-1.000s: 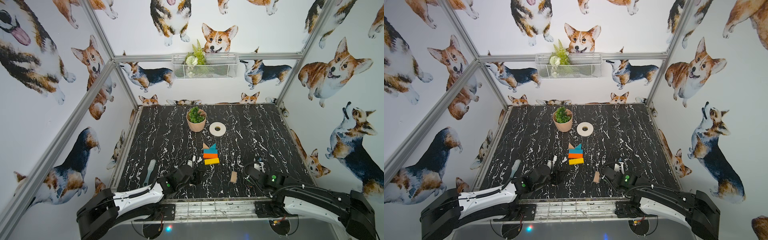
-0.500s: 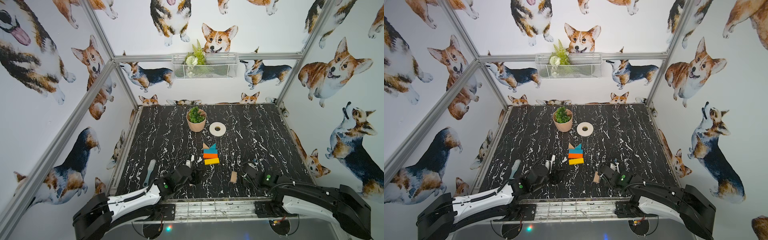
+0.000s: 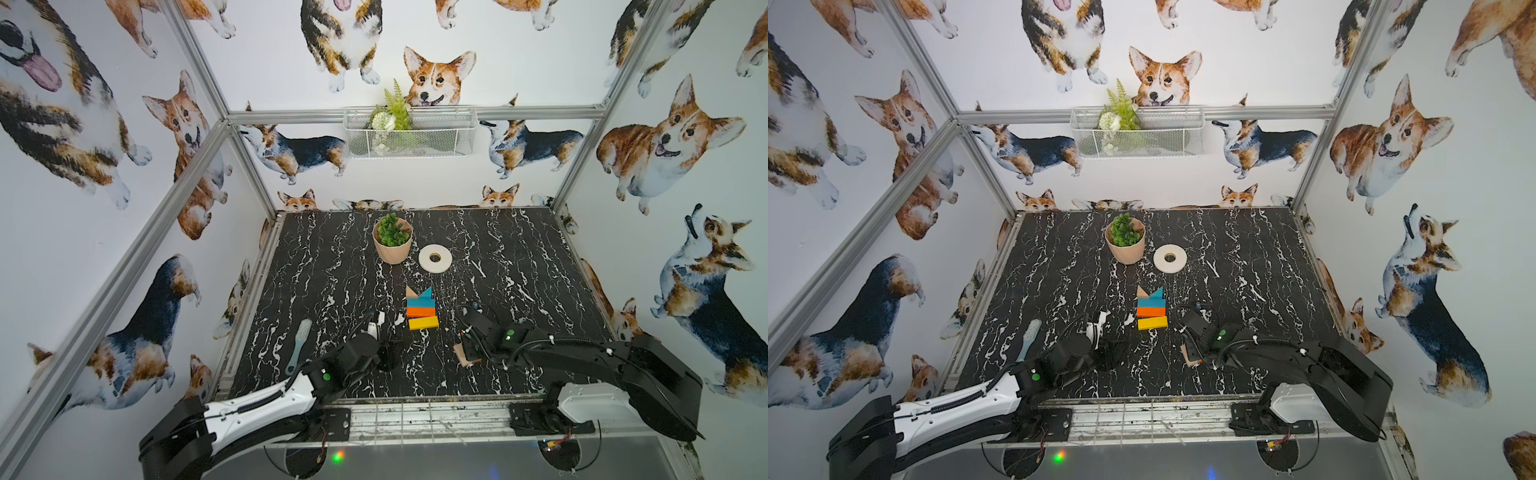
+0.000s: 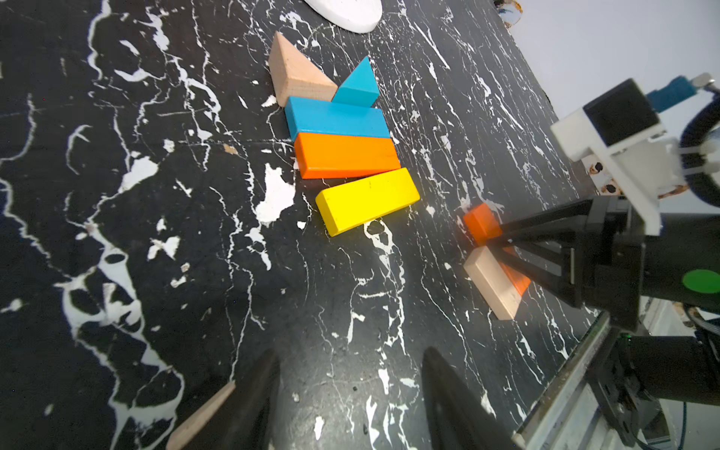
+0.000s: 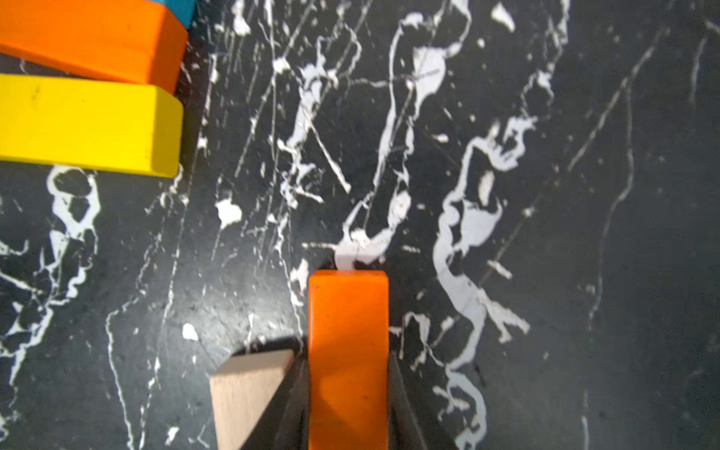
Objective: Assemble a carrot with building blocks
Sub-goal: Adjust the building block at the center of the board.
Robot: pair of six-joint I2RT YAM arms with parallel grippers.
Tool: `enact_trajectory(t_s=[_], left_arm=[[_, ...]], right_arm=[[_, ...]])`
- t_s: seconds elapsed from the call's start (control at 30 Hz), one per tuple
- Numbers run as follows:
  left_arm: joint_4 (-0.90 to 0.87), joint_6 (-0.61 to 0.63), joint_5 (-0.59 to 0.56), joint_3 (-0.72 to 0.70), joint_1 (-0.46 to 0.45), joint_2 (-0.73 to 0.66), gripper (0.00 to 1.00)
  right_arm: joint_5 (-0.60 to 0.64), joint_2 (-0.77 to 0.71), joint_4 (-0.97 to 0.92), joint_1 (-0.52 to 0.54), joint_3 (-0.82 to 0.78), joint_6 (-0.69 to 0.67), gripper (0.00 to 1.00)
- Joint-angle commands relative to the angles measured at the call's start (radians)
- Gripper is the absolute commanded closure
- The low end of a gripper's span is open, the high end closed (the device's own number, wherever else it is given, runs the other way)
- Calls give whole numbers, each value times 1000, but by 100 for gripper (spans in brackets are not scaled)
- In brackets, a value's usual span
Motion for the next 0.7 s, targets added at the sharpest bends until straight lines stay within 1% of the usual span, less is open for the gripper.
enact_trajectory(t_s=[0.0,0.07,0.13,0.23,0.43,0.67], left_arm=[[-51,-4,-30,-5,-2,-42,39],[-71,-3,-37,-7,0,-66,39],[-87,-2,-42,-8,-1,-85,39],[-96,0,-44,-7,-1,-93,39],[-75,2,-41,-7,-1,-59,39],[-55,5,-39,-3,-1,-34,39]], right_arm=[[-69,71,27,-3,27,-79,64],[-92,111,48,-1,48,-102,64],[-142,146,69,-1,67,-126,64],[-180,166,105,19,76,-153,64],[-172,179,102,98,103,-211,64],[-256,251,136,112,137,-286,64]])
